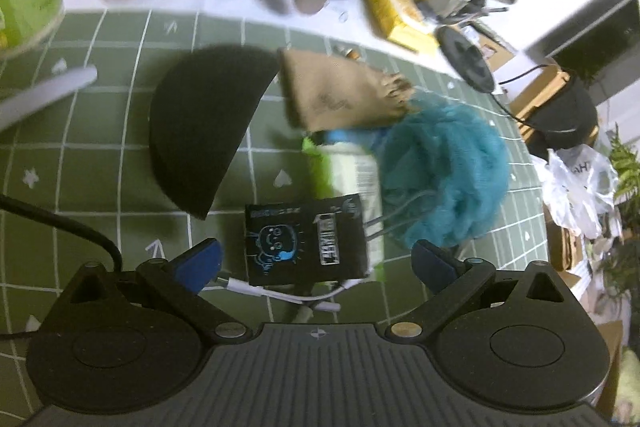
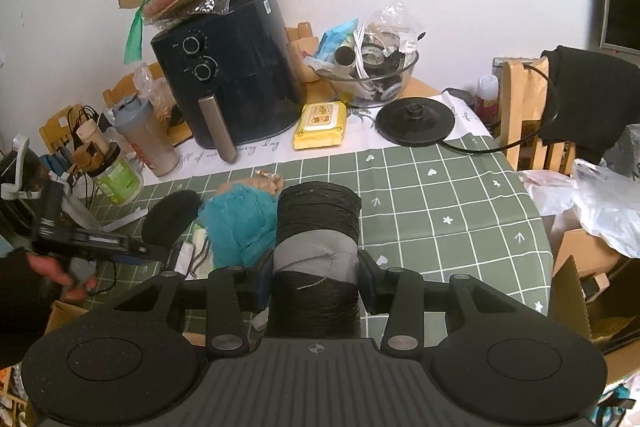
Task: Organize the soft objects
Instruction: 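Grasp the black card package with the left gripper while the right holds the roll, then lower the roll into the box with the right gripper while the left drops the card package in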
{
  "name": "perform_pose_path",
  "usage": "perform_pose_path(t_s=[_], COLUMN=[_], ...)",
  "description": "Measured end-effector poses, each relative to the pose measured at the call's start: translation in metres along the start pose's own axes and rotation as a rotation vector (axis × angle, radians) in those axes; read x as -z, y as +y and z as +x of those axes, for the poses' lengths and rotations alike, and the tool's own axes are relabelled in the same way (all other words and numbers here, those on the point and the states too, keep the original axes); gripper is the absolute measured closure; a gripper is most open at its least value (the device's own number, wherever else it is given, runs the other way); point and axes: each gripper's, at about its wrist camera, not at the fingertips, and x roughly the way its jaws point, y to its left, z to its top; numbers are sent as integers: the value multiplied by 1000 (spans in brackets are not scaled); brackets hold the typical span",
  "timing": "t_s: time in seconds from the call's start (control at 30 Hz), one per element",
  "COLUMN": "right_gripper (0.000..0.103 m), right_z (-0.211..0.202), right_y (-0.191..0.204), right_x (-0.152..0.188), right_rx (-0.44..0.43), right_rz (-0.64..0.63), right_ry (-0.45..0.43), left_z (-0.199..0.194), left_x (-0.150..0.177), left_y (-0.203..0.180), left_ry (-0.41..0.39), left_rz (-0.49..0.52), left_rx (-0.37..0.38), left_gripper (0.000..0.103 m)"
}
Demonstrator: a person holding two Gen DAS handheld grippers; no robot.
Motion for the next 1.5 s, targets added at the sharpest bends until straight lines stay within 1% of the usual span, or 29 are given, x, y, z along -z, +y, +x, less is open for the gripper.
perform_pose_path(t_s=[0.2,0.23,0.27,0.3,0.33,0.37,0.4,0.5,0.63,0.77,0.9,1.17,1.3,1.4,1.5], right_gripper=[58,58,58,58,58,58,58,58,58,58,58,58,58,58,58], right_z=[-10,-11,-12,-13,-14,-15,-15,-16,-19,-24,-25,-28,-30,-33,-34], right_y=[2,2,3,4,4,4,4,6,8,10,14,26,31,36,42], right_x=[5,5,6,7,8,9,10,11,11,10,12,13,15,17,20], right_rx=[-2,-1,1,0,-2,-2,2,6,-9,-30,-45,-83,-97,-112,-118], right_rz=[12,13,13,14,16,16,14,11,7,1,-8,-37,-46,-56,-76], right_ry=[-12,-13,-14,-14,-14,-14,-13,-12,-22,-36,-33,-30,-28,-23,-13], left_z=[15,17,17,17,16,15,12,0,-16,-34,-48,-83,-105,-120,-134], left_x=[-1,-1,-2,-2,-3,-4,-5,-6,-3,5,13,30,41,50,60], left_y=[13,15,16,17,19,20,21,23,15,4,-10,-35,-46,-56,-67], left_ry=[16,14,10,10,13,11,8,-17,-59,-126,-207,-320,-358,-374,-386], left_rz=[-59,-69,-77,-82,-87,-94,-104,-125,-101,-71,-17,77,118,148,170], left_rx=[10,13,18,18,12,5,14,39,38,27,-11,-63,-93,-125,-137], left_gripper=[0,2,7,22,33,34,35,36,37,37,37,37,37,37,37])
